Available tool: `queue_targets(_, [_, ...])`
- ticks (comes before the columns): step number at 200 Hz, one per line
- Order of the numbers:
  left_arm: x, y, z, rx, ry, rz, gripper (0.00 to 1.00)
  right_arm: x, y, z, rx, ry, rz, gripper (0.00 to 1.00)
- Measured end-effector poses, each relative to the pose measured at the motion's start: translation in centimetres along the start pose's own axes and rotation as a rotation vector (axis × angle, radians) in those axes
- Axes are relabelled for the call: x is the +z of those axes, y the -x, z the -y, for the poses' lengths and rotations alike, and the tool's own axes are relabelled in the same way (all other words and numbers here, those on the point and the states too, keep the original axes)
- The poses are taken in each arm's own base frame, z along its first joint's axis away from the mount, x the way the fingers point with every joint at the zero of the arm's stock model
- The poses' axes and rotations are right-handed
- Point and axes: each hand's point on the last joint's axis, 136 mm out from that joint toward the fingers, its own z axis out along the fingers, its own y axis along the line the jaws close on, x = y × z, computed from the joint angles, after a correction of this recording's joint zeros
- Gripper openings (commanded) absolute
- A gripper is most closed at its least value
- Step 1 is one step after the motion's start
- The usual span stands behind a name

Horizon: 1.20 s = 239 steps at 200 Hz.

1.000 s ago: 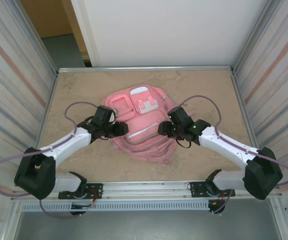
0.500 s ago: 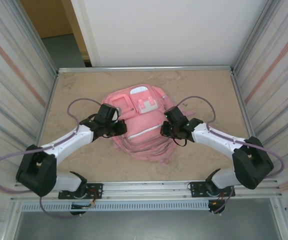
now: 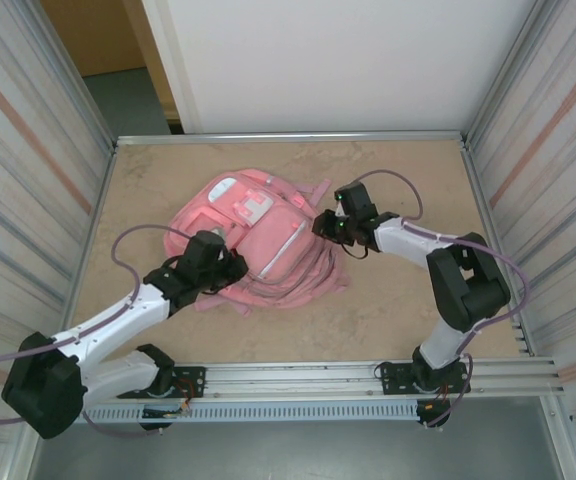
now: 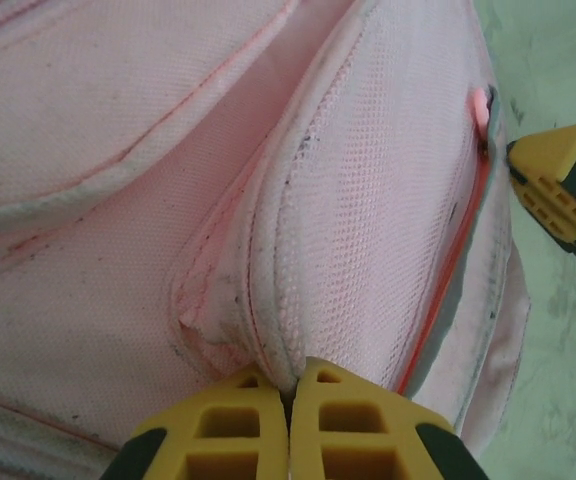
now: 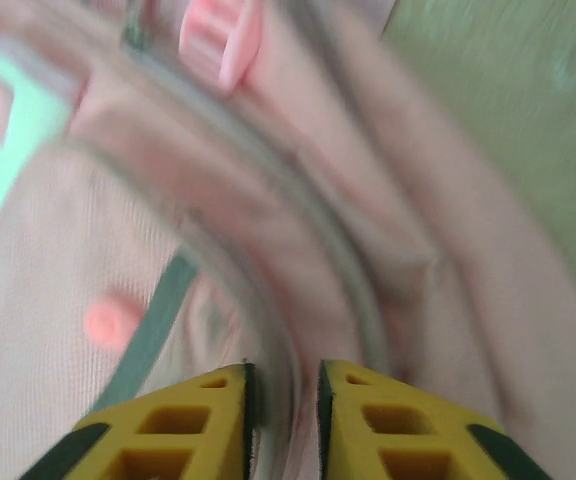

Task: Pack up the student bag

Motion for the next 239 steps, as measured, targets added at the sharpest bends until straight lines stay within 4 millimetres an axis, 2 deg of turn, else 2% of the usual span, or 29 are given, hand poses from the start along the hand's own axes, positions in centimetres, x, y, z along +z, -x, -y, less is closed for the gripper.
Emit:
queue_targets(15, [-0.2, 0.1, 0.0, -0.047, 0.012, 0.025, 0.00, -0.7, 1.8, 0.3, 0.004, -0.009, 0.048, 0.38])
queue_targets(28, [-0.5, 0.2, -0.1, -0.093, 0.021, 0.042, 0.00, -1.8, 2.6, 0.3, 0.003, -0.022, 0.079, 0.43])
queue_targets(44, [-0.8, 0.4, -0.1, -0.162, 0.017, 0.059, 0.00, -3.7, 2.8, -0.3, -0.012, -0.043, 0.117, 0.46])
queue_targets(63, [-1.2, 0.5, -0.2, -0.226, 0.006, 0.074, 0.00, -6.7, 1.9, -2.5, -0.071, -0.029, 0.175, 0.46])
queue_targets(71, [-1.4, 0.4, -0.3, -0.248, 0.002, 0.077, 0.00, -7.8, 0.6, -3.8, -0.106, -0.005, 0.182, 0.45])
queue_targets(84, [-1.6, 0.2, -0.6, -0.289, -0.009, 0.083, 0.00, -8.9, -2.8, -6.0, -0.175, 0.042, 0.165, 0.45])
queue_targets(109, [-1.7, 0.1, -0.8, -0.351, -0.023, 0.086, 0.00, -9.3, -11.5, -9.6, -0.313, 0.126, 0.059, 0.44])
queue_targets(121, [-1.7, 0.1, -0.6, -0.369, -0.031, 0.085, 0.00, -9.3, -15.0, -10.9, -0.376, 0.155, 0.011, 0.44])
queue_targets(135, [-1.7, 0.0, -0.6, -0.388, -0.035, 0.080, 0.00, -9.0, -17.9, -12.3, -0.433, 0.186, -0.014, 0.44])
queue_targets(149, [-1.6, -0.1, -0.4, -0.397, -0.042, 0.068, 0.00, -8.1, -19.3, -13.2, -0.464, 0.183, -0.021, 0.41])
queue_targets(165, [-1.4, -0.4, -0.1, -0.403, -0.044, 0.048, 0.00, -6.3, -19.3, -13.3, -0.444, 0.149, -0.017, 0.32])
queue_targets(174, [-1.3, -0.3, 0.0, -0.404, -0.046, 0.046, 0.00, -5.1, -18.9, -12.5, -0.425, 0.120, -0.025, 0.28])
queue_targets(191, [-1.2, -0.3, -0.1, -0.398, -0.043, 0.049, 0.00, -3.1, -17.9, -11.2, -0.385, 0.088, -0.039, 0.25])
queue_targets(216, [-1.2, -0.3, -0.2, -0.373, -0.033, 0.060, 0.00, -0.5, -15.0, -9.4, -0.334, 0.081, -0.061, 0.25])
queue_targets(239, [-0.6, -0.8, 0.4, -0.351, -0.049, 0.063, 0.00, 0.8, -12.2, -8.3, -0.302, 0.096, -0.085, 0.27])
